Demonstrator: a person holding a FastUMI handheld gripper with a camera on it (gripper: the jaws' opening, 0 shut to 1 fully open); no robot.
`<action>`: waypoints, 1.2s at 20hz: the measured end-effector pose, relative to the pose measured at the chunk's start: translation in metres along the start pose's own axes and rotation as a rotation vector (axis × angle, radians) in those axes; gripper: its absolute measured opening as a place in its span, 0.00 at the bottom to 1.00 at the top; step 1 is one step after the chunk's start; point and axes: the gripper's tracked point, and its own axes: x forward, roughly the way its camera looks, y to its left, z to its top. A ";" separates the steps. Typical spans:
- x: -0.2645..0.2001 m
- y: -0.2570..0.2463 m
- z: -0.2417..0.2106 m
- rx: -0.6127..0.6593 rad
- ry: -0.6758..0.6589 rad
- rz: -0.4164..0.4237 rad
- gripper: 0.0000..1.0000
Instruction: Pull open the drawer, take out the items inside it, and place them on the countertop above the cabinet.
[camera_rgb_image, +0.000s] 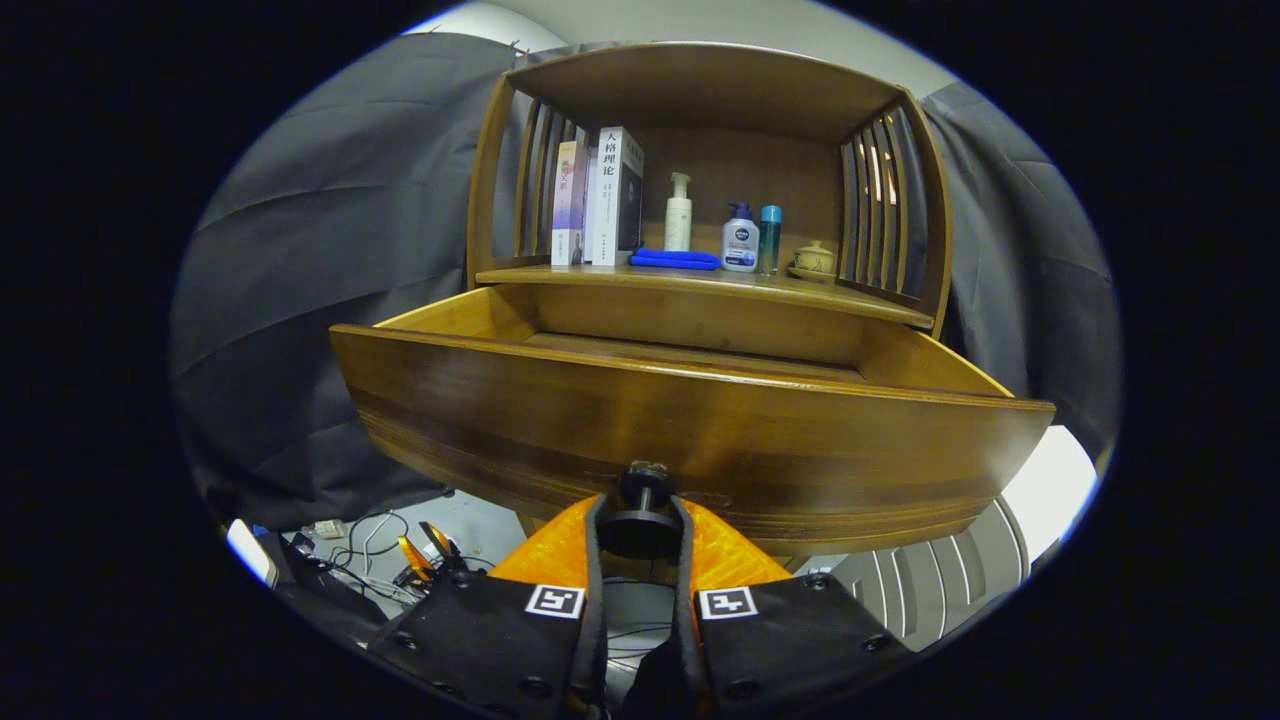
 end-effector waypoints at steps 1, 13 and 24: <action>-0.001 0.001 0.000 -0.002 0.000 0.002 0.28; -0.029 -0.008 0.014 0.010 0.031 0.040 0.72; -0.035 -0.032 0.149 -0.089 -0.119 0.059 0.99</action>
